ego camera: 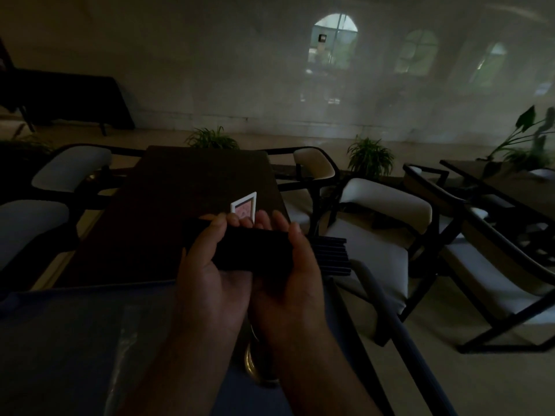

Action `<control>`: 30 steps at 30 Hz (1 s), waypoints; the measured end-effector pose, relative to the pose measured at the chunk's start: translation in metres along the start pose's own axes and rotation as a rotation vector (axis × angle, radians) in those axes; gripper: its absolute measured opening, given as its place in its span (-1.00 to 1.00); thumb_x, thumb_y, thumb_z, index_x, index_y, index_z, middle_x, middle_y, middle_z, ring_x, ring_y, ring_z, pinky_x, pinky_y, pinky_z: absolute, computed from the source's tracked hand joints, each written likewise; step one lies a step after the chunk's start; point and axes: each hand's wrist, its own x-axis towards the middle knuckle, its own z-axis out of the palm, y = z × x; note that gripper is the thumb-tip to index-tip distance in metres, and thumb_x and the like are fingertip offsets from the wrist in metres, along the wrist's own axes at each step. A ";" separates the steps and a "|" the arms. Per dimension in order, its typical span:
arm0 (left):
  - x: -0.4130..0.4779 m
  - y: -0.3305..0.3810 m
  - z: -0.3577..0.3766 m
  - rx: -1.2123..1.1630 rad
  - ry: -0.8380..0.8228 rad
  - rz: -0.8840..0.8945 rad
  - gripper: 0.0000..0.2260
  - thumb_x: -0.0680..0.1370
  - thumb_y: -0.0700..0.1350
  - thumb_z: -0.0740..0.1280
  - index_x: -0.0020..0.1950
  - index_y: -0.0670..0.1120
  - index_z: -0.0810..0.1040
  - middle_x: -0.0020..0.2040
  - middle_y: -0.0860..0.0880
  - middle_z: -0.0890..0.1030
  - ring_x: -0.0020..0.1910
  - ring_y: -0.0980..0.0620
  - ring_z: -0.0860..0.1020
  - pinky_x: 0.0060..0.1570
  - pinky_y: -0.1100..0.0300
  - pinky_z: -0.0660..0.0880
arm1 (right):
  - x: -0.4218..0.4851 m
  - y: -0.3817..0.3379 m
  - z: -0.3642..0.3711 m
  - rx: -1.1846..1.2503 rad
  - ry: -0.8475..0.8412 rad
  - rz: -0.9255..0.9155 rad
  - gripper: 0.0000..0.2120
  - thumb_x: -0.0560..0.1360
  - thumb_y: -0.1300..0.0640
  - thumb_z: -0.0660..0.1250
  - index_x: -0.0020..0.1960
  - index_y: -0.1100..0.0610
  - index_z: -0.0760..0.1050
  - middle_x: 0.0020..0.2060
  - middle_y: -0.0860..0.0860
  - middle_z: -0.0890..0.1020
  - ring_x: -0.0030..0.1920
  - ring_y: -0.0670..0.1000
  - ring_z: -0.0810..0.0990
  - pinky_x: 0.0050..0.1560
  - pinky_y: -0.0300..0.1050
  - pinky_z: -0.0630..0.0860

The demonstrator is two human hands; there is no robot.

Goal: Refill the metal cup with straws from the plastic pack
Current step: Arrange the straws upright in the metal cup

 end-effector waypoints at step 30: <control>-0.025 -0.029 -0.032 -0.044 0.246 -0.257 -0.81 0.47 -0.05 0.33 -0.15 -0.09 0.72 -0.05 -0.12 0.72 -0.07 -0.07 0.71 -0.17 0.07 0.66 | 0.006 -0.065 -0.016 -0.370 0.055 -0.436 -0.84 0.51 0.15 0.32 -0.25 0.09 0.49 -0.41 -0.02 0.51 -0.36 -0.07 0.55 -0.26 -0.15 0.59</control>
